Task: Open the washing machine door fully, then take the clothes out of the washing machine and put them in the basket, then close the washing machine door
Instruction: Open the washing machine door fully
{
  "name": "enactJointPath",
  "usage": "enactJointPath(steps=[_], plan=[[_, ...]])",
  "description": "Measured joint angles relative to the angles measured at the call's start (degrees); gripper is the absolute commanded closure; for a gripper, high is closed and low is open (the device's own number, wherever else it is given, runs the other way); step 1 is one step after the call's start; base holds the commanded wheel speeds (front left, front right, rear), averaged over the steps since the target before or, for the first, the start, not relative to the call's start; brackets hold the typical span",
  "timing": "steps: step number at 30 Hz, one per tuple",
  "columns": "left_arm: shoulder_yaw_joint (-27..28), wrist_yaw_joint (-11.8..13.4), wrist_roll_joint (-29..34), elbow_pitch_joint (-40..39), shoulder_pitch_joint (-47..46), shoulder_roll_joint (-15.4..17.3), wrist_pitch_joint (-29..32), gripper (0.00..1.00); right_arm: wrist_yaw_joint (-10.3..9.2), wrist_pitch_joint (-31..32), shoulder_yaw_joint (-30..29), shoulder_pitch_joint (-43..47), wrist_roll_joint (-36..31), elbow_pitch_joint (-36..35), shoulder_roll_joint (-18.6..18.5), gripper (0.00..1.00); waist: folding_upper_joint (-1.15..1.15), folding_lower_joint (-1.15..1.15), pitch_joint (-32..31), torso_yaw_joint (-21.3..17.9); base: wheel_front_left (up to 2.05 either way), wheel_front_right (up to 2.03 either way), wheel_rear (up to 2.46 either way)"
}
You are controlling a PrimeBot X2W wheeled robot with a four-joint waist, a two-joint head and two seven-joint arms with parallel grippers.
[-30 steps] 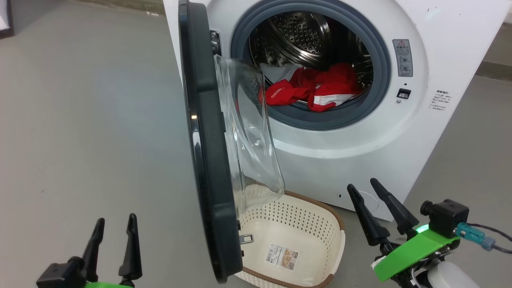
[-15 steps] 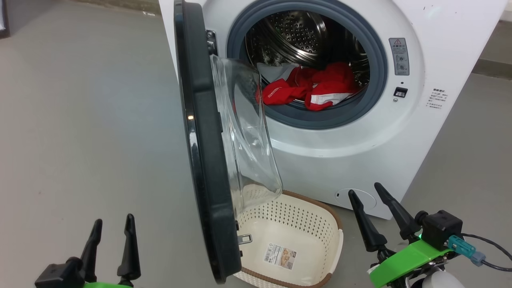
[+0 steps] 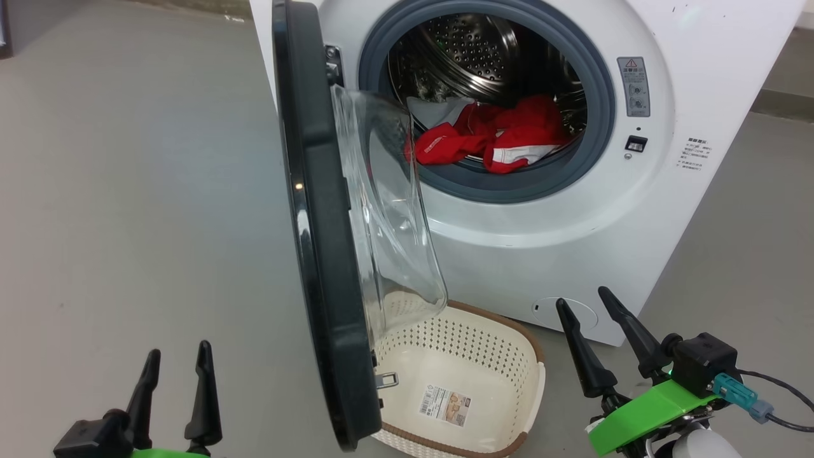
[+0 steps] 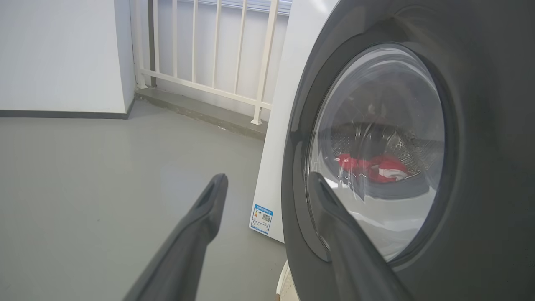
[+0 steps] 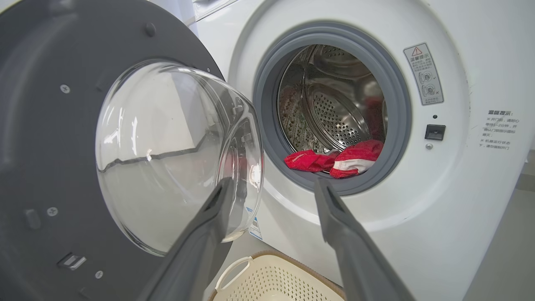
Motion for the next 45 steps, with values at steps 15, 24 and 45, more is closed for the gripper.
enactJointPath(steps=[15, 24, 45], plan=[[-0.3, 0.2, -0.4, -1.6, 0.0, 0.5, -0.4, 1.0, 0.0, 0.0, 0.0, 0.0, 0.0, 0.9, 0.2, 0.0, 0.0, 0.0, 0.1, -0.3, 0.0, 0.0, 0.0], [-1.3, 0.2, 0.9, -13.1, -2.0, 0.7, -1.1, 1.0, 0.0, 0.0, 0.1, 0.0, 0.1, 1.2, 0.3, 0.0, 0.0, 0.0, -0.5, -0.2, 0.0, 0.0, 0.0], [-21.4, -4.7, 1.0, -26.4, -3.6, -1.3, 5.9, 1.0, 0.01, 0.0, 1.7, 0.0, 1.0, 2.3, 0.5, 0.0, 0.0, 0.0, -0.6, -2.0, 0.0, 0.0, 0.0]])
